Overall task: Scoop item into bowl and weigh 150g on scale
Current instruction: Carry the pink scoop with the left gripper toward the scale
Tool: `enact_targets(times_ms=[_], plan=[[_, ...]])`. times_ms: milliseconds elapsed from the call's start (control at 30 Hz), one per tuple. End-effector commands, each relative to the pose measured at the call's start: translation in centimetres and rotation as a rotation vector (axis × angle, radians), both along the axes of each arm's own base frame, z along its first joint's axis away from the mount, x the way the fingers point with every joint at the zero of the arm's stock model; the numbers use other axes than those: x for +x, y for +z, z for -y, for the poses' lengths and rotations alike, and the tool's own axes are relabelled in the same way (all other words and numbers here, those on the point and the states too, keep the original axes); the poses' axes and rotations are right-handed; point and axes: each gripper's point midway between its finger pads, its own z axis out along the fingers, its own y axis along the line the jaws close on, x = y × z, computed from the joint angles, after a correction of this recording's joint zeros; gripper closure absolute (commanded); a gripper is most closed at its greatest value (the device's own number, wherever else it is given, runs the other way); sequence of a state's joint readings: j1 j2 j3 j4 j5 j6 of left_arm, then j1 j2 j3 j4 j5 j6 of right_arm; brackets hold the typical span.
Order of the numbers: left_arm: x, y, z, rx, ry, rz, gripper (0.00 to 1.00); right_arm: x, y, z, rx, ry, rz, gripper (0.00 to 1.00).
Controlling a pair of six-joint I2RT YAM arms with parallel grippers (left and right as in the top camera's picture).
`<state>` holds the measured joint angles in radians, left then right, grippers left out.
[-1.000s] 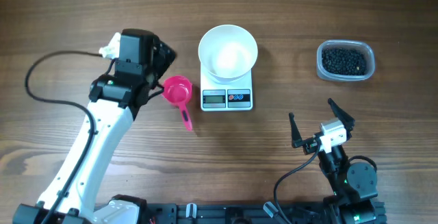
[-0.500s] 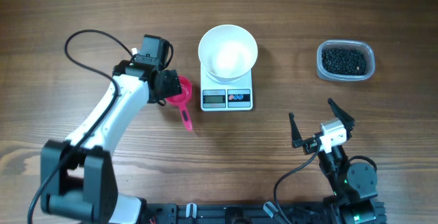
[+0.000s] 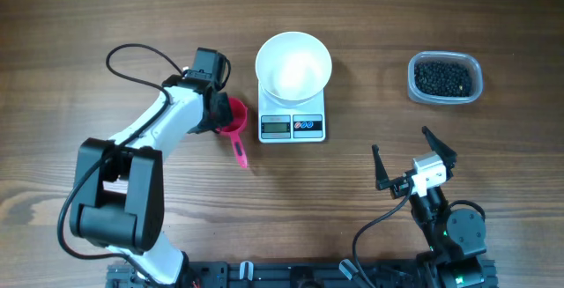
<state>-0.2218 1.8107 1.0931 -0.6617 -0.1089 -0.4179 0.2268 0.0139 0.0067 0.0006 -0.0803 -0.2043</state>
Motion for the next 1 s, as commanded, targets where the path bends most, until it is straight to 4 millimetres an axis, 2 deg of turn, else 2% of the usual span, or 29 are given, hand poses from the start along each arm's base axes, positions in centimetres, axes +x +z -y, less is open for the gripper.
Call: enact_targets(times_ms=[0,33,167,233,300,400,467,600,667,700,800,900,967], plan=[[0.1,-0.2,0.5,-0.025,0.01,-0.006,0.81,0.0,0.0,0.1,-0.005,-0.008,0.002,0.0],[0.1,-0.2,0.5,-0.025,0.011,-0.006,0.85,0.0,0.0,0.1,-0.005,-0.009,0.002,0.01],[0.0,-0.3,0.5,-0.031,0.032,-0.009,0.94,0.0,0.0,0.1,-0.004,-0.009,0.002,0.0],[-0.2,-0.1,1.6,-0.1,0.025,-0.02,0.96,0.0,0.0,0.1,-0.005,-0.009,0.002,0.0],[-0.1,0.9,2.3,-0.162,0.109,-0.001,0.96,0.0,0.0,0.1,-0.005,-0.008,0.002,0.0],[0.6,5.0,3.2,-0.26,0.2,0.095,0.96,0.0,0.0,0.1,-0.005,-0.009,0.002,0.0],[0.6,9.3,3.2,-0.319,0.257,0.2,0.96,0.0,0.0,0.1,-0.005,-0.008,0.002,0.0],[-1.3,17.0,2.4,-0.398,0.321,0.38,0.96,0.0,0.0,0.1,-0.005,-0.008,0.002,0.0],[-3.1,20.0,1.1,-0.384,0.403,0.473,0.96,0.0,0.0,0.1,-0.005,-0.009,0.002,0.0],[-3.6,20.6,1.0,-0.385,0.422,0.493,0.96,0.0,0.0,0.1,-0.005,-0.009,0.002,0.0],[-4.7,20.9,2.2,-0.44,0.486,0.477,0.96,0.1,0.0,0.2,-0.004,-0.015,0.002,0.0],[-4.9,19.1,3.4,-0.481,0.624,0.396,0.96,-0.2,0.1,-0.5,0.022,0.028,-0.002,0.01],[-4.6,17.5,3.9,-0.486,0.721,0.349,0.96,-0.4,0.2,-1.2,0.138,0.071,-0.038,0.0]])
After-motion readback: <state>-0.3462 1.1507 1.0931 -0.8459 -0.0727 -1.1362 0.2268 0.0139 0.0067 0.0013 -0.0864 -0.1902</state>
